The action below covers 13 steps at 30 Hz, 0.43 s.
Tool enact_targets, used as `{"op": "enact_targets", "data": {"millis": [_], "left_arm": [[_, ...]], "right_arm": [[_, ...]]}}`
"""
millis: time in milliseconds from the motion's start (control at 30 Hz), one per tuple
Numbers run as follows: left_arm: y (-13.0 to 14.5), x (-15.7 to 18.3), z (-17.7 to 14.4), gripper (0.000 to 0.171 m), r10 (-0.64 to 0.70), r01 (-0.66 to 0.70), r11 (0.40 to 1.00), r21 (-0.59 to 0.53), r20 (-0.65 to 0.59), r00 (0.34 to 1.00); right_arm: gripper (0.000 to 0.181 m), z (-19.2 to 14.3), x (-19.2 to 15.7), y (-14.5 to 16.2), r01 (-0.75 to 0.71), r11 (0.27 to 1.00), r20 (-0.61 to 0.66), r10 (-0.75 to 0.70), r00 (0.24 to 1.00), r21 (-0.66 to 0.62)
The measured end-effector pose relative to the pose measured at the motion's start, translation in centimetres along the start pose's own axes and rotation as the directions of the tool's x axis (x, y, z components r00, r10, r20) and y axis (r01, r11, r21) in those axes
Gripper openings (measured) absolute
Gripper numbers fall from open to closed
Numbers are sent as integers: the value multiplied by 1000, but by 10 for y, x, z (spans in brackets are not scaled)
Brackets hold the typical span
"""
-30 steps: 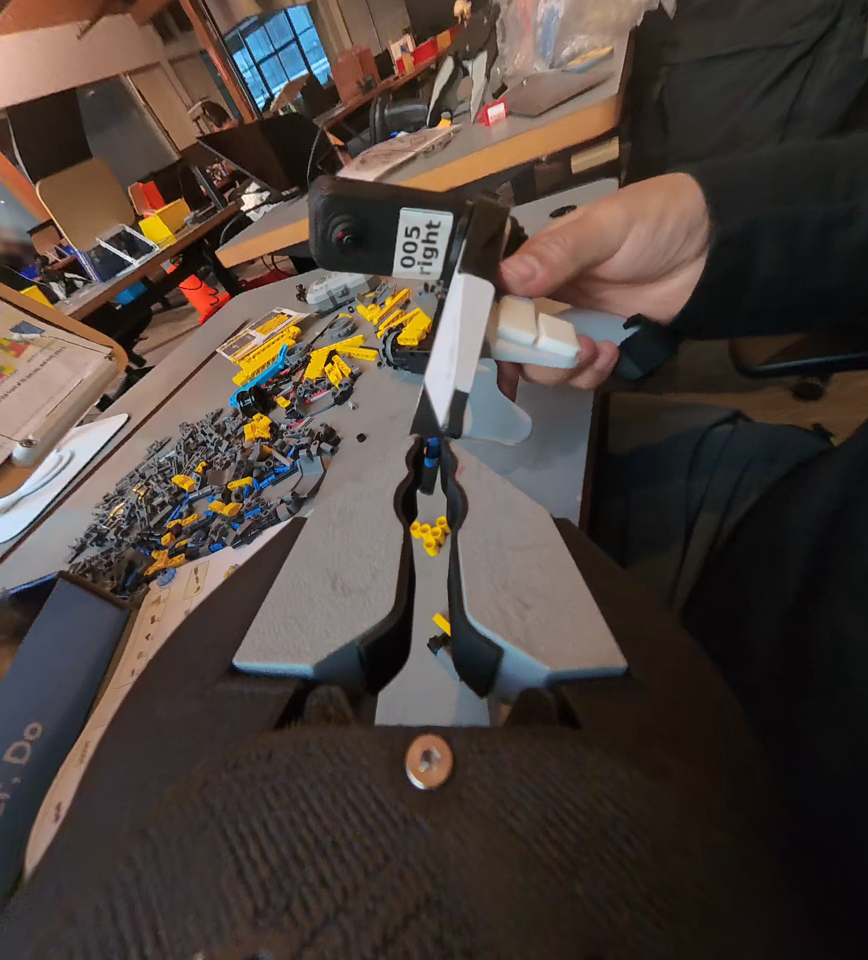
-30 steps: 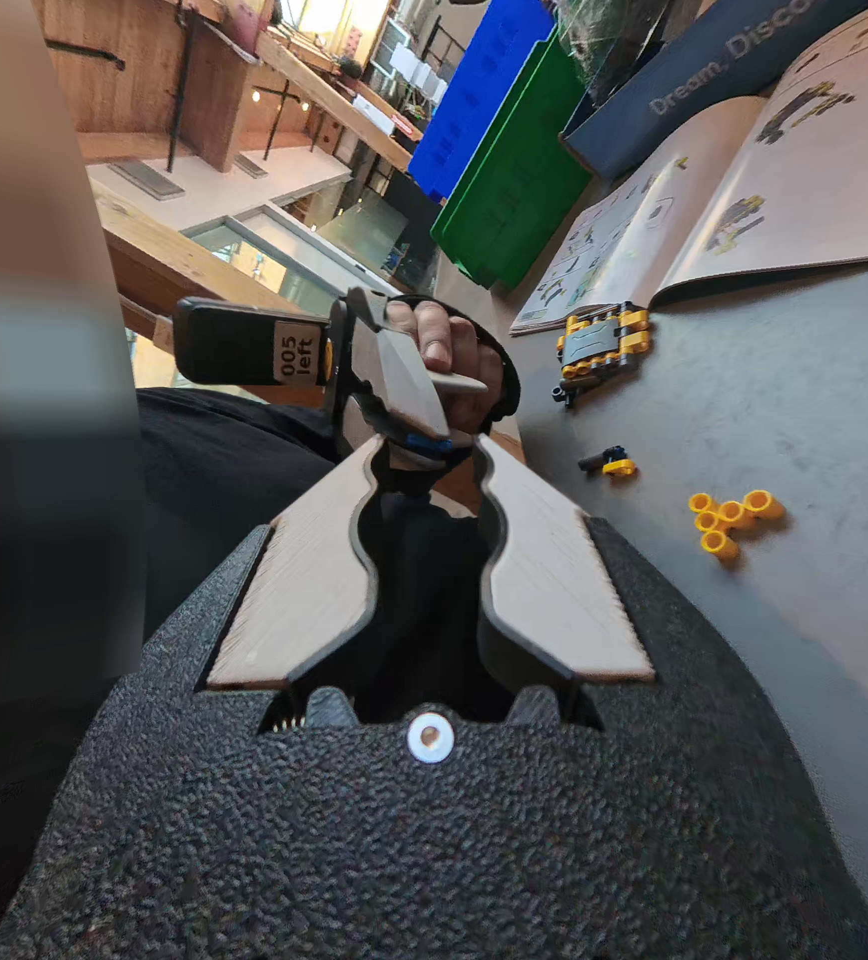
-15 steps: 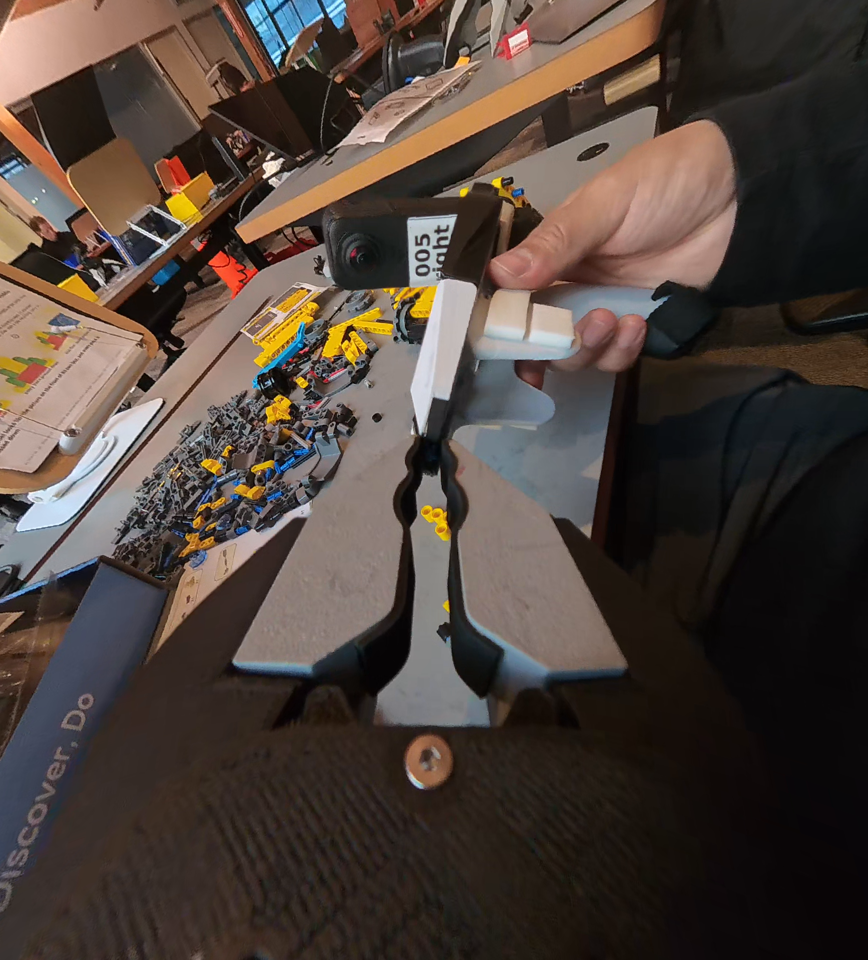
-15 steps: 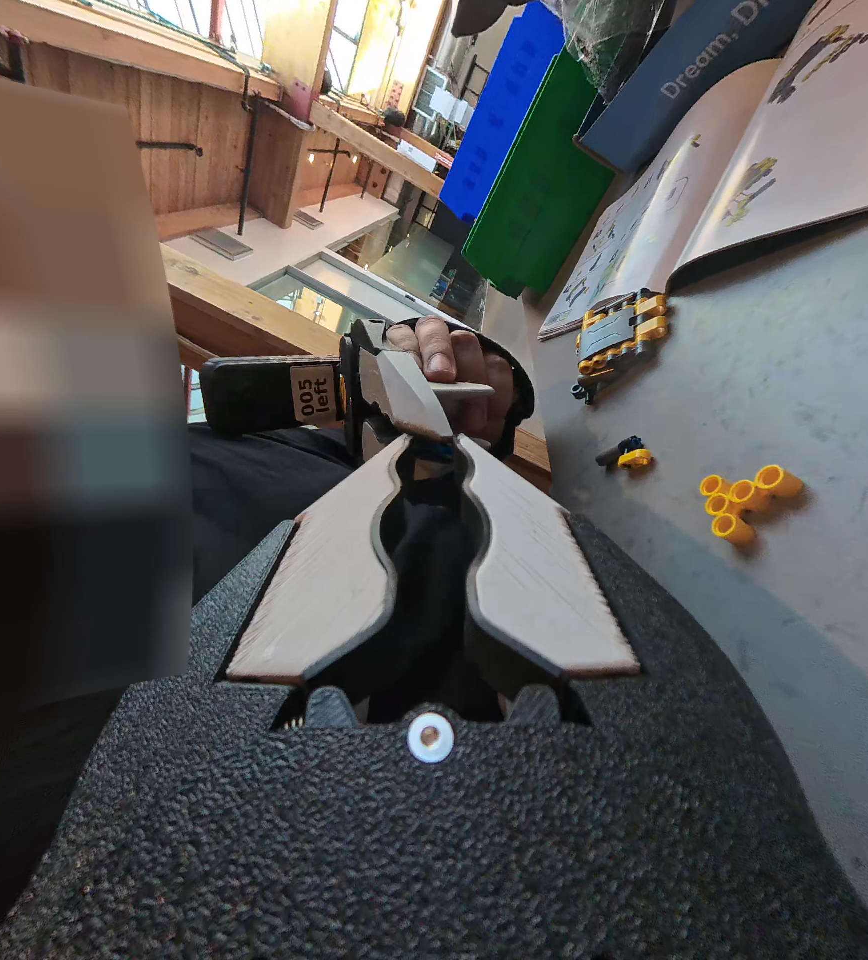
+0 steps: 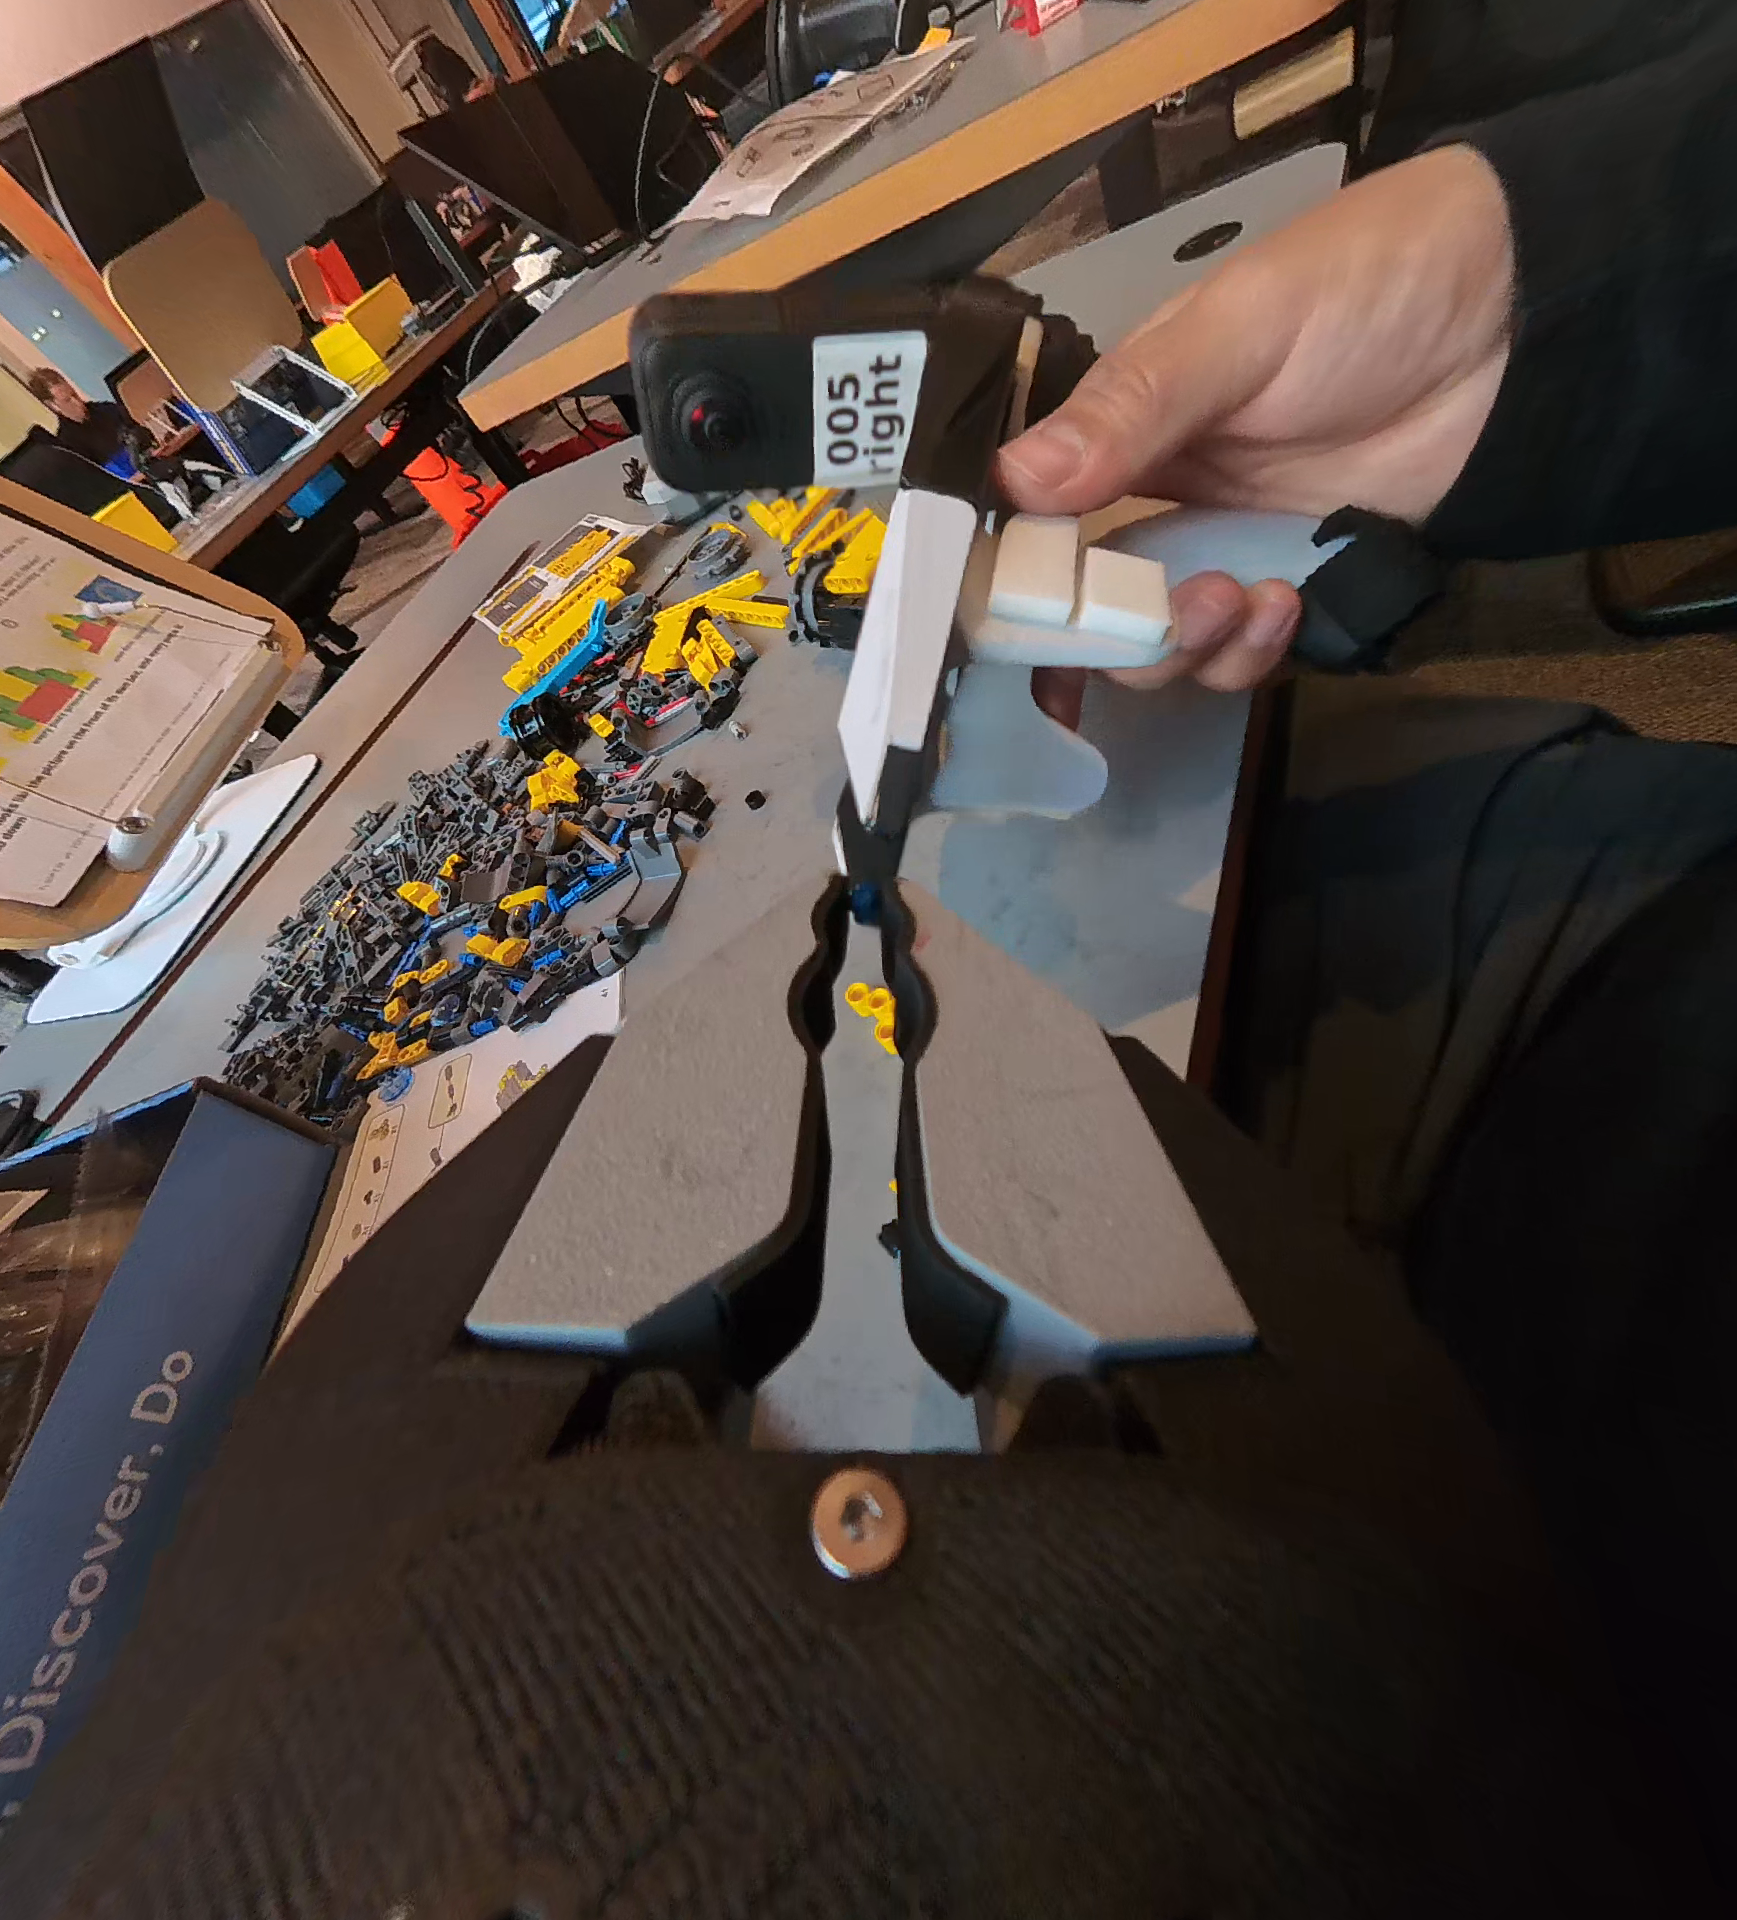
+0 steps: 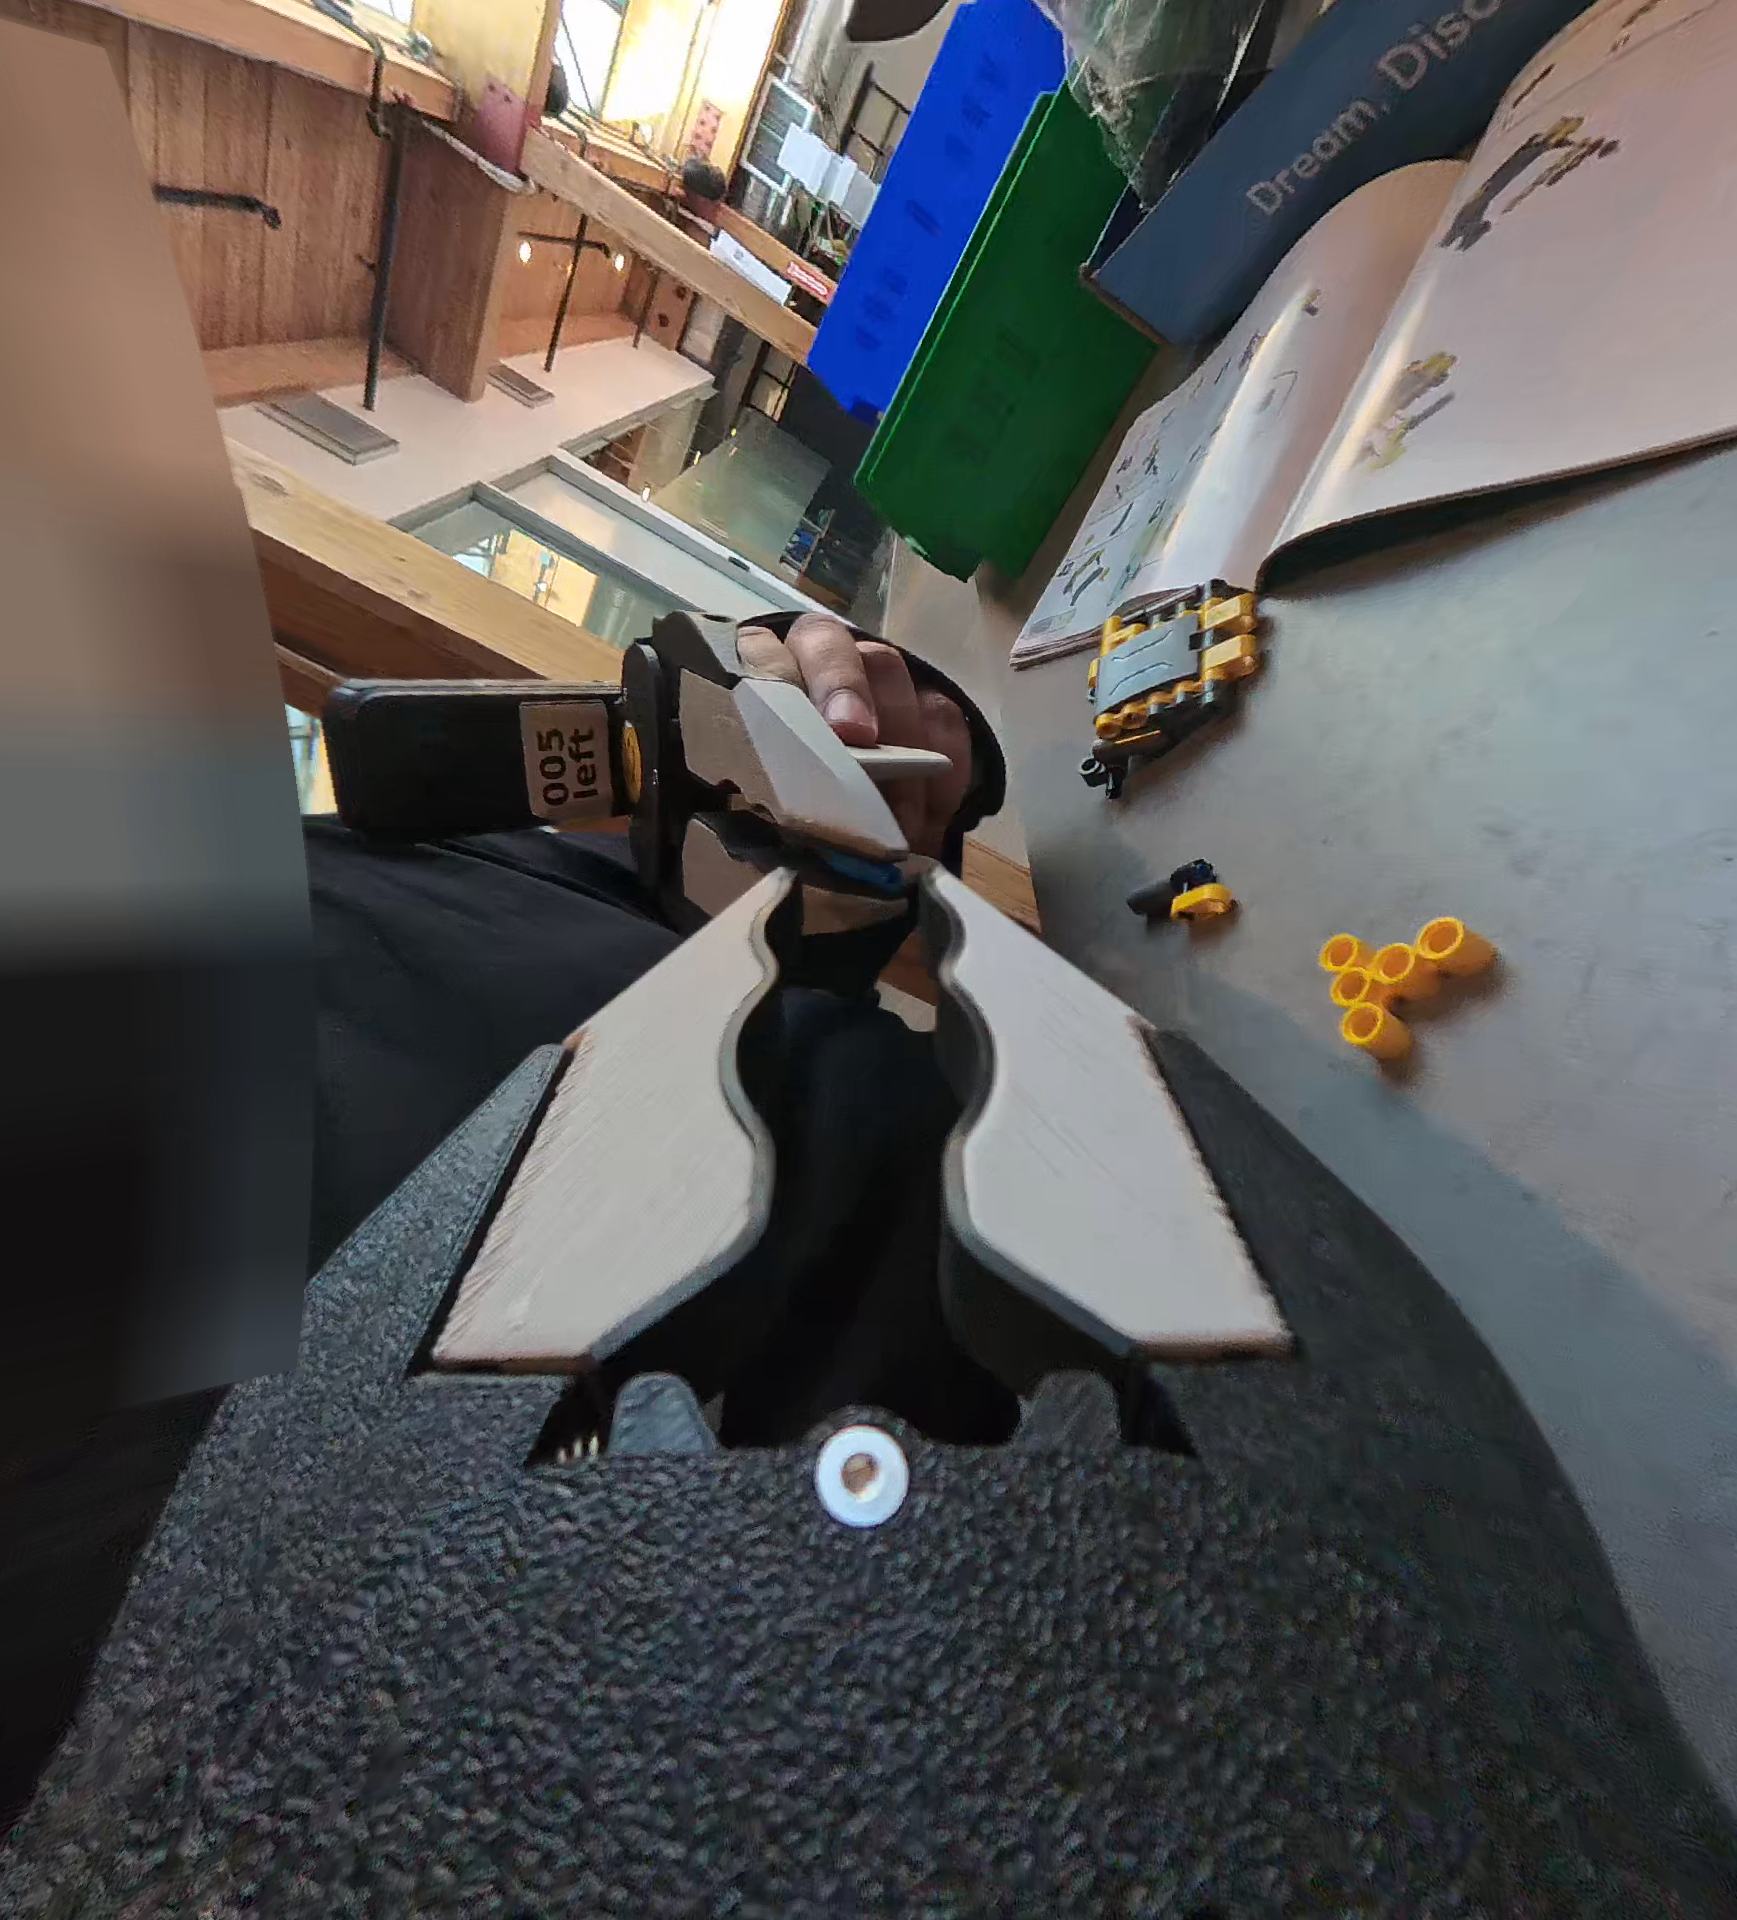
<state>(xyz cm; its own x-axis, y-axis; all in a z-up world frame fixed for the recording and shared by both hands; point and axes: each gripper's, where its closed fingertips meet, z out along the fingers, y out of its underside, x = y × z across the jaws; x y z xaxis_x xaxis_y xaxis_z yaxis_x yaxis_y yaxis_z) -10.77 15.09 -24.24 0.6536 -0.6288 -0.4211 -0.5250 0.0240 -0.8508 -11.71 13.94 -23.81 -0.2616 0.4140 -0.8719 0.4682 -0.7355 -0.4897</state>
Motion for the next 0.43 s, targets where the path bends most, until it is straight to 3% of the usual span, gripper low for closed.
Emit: {"op": "enact_targets", "data": {"millis": [67, 167, 433], "left_arm": [[-1, 0, -1, 2, 8, -8, 1000, 9, 1, 1000], [-5, 0, -3, 2, 8, -8, 1000, 29, -1, 1000], [-21, 4, -10, 3, -16, 22, 992, 122, -44, 999]], "right_arm": [[11, -3, -2, -2, 21, 1000, 0, -21, 1000, 4], [14, -8, 0, -4, -4, 1000, 14, 4, 1000, 19], [10, 0, -18, 2, -52, 999, 189, 52, 981, -4]]}}
